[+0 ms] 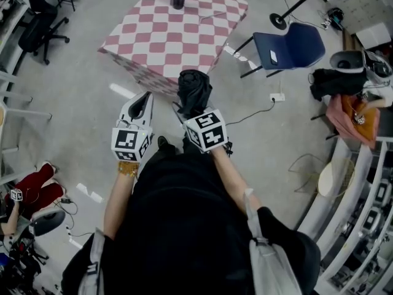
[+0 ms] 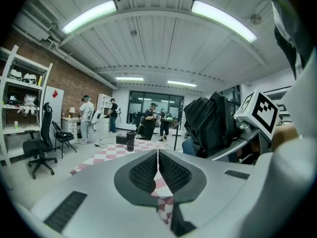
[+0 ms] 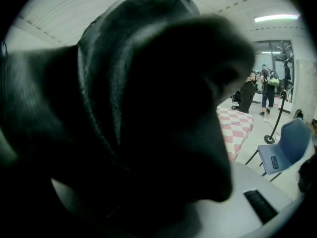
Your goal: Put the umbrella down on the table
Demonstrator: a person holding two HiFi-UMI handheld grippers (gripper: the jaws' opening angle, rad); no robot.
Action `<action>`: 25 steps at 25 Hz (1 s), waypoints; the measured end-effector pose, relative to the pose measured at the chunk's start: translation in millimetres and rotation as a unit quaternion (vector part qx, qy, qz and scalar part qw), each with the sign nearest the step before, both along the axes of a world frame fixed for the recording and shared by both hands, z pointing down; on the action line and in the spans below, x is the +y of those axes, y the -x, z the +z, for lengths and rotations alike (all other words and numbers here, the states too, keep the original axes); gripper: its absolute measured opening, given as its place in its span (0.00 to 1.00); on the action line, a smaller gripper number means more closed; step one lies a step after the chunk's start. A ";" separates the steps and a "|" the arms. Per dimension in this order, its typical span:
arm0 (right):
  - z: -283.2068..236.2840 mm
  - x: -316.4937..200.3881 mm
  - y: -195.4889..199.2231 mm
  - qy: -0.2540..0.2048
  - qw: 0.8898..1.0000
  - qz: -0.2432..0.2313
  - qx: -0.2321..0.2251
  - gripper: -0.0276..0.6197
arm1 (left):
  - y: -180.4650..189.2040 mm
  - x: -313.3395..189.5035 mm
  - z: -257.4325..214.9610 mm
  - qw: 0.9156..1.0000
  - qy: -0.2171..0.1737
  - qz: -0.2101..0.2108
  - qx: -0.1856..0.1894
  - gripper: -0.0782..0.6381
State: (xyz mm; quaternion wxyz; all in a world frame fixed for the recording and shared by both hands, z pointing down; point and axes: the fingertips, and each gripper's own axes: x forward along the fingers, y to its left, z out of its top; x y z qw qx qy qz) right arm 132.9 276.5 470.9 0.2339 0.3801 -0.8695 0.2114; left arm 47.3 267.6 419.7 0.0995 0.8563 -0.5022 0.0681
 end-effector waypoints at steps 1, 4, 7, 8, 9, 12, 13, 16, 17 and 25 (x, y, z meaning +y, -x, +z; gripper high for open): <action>-0.2 0.4 3.8 0.000 1.000 0.001 0.001 0.32 | 3.3 1.2 1.8 1.000 0.003 0.001 0.000 0.13; 1.0 0.9 13.3 0.000 1.000 0.006 0.000 0.32 | 9.8 4.8 6.7 1.000 0.009 0.007 -0.003 0.13; 1.6 -0.7 17.4 -0.003 1.000 0.011 0.001 0.32 | 11.0 3.1 10.0 1.000 0.013 0.013 -0.004 0.13; 1.4 -1.1 17.2 -0.003 1.000 0.012 0.002 0.32 | 10.2 1.8 11.1 1.000 0.015 0.015 -0.004 0.13; 1.2 -1.7 16.5 -0.003 1.000 0.014 0.002 0.32 | 8.8 0.4 12.3 1.000 0.017 0.017 -0.005 0.13; 0.5 -6.6 10.2 -0.003 1.000 0.019 -0.007 0.32 | 0.5 -4.8 15.2 0.999 0.022 0.022 -0.011 0.13; 0.6 -9.7 6.5 -0.002 1.000 0.020 -0.010 0.32 | -3.3 -7.8 15.7 0.999 0.024 0.023 -0.013 0.13; 2.6 -25.8 -7.8 0.000 1.000 0.025 -0.014 0.32 | -15.5 -22.5 17.7 0.999 0.028 0.022 -0.019 0.13; 3.8 -31.6 -12.4 0.001 1.000 0.026 -0.016 0.32 | -19.2 -27.6 18.6 0.999 0.031 0.021 -0.020 0.13; 15.0 -72.5 -41.0 0.019 0.999 0.006 -0.038 0.32 | -49.5 -64.5 31.1 0.997 0.057 0.009 -0.042 0.13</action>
